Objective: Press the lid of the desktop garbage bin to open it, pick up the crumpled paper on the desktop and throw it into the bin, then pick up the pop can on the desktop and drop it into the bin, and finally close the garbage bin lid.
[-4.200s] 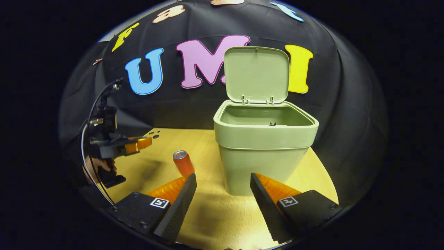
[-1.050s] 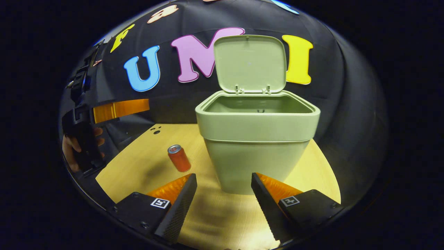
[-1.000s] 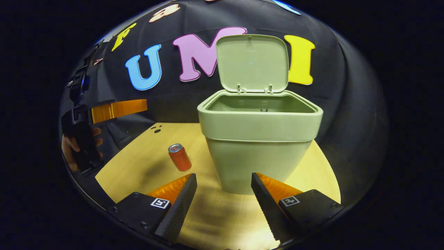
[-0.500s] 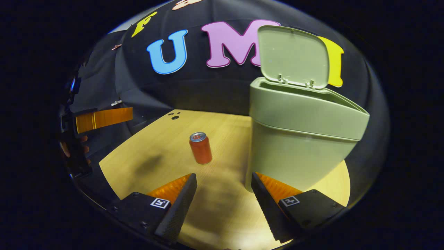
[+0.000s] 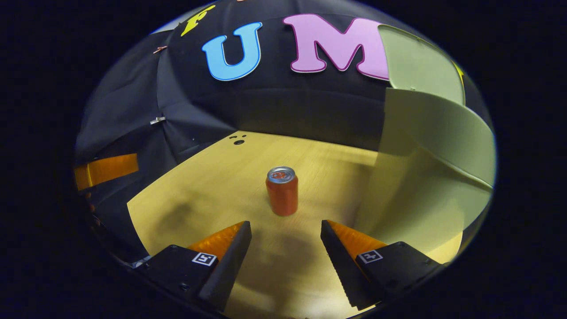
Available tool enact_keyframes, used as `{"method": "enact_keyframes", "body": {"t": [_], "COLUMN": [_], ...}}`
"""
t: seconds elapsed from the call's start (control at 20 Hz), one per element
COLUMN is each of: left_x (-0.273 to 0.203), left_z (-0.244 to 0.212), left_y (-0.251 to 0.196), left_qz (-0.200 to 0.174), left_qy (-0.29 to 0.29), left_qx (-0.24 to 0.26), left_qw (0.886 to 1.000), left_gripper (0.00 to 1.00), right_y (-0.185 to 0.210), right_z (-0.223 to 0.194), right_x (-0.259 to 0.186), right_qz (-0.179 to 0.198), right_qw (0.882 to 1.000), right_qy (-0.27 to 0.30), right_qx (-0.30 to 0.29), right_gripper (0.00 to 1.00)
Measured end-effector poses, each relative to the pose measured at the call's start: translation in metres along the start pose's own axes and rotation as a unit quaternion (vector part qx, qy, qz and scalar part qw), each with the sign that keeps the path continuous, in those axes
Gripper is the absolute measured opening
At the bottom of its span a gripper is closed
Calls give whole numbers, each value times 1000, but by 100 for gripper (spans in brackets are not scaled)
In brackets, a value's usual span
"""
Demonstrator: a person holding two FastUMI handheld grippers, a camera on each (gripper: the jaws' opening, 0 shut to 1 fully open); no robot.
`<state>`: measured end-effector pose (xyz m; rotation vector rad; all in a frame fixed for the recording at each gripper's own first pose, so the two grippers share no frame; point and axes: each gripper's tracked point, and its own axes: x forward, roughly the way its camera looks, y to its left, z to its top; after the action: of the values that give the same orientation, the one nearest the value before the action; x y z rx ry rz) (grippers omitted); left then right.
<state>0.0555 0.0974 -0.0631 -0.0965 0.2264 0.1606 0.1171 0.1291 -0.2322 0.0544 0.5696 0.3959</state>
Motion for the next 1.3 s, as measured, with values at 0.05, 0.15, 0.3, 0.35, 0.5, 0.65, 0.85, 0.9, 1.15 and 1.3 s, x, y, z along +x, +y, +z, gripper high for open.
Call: {"method": "enact_keyframes", "body": {"t": [0.05,0.15,0.3,0.35,0.5,0.65,0.85,0.9,1.15,1.3], "left_x": [-1,-1,1,2,9,16,22,23,29,31], "left_z": [-5,-13,-18,-19,-20,-20,-20,-21,-30,-32], "left_y": [5,13,23,25,28,30,29,30,28,27], "left_qz": [6,17,31,34,39,43,46,46,45,48], "left_qy": [5,14,20,21,24,24,28,30,38,39], "left_qx": [-3,-7,-15,-18,-24,-19,-15,-14,-18,-17], "left_qw": [1000,1000,999,999,999,999,998,998,998,998], "left_gripper": [96,96,96,96,96,96,96,96,96,96], "right_y": [0,1,0,1,2,4,4,1,-6,-3], "right_z": [-1,-4,-6,-7,-7,-5,-6,-7,0,-1], "right_x": [9,27,51,60,82,103,125,130,154,161], "right_qz": [-2,-3,-5,-5,-4,-2,-5,-7,-14,-10], "right_qw": [1000,1000,1000,1000,1000,999,999,1000,999,999], "right_qy": [2,9,16,18,23,24,26,26,24,26], "right_qx": [1,3,11,15,18,23,19,16,17,21], "right_gripper": [99,99,99,99,99,99,99,99,99,99]}}
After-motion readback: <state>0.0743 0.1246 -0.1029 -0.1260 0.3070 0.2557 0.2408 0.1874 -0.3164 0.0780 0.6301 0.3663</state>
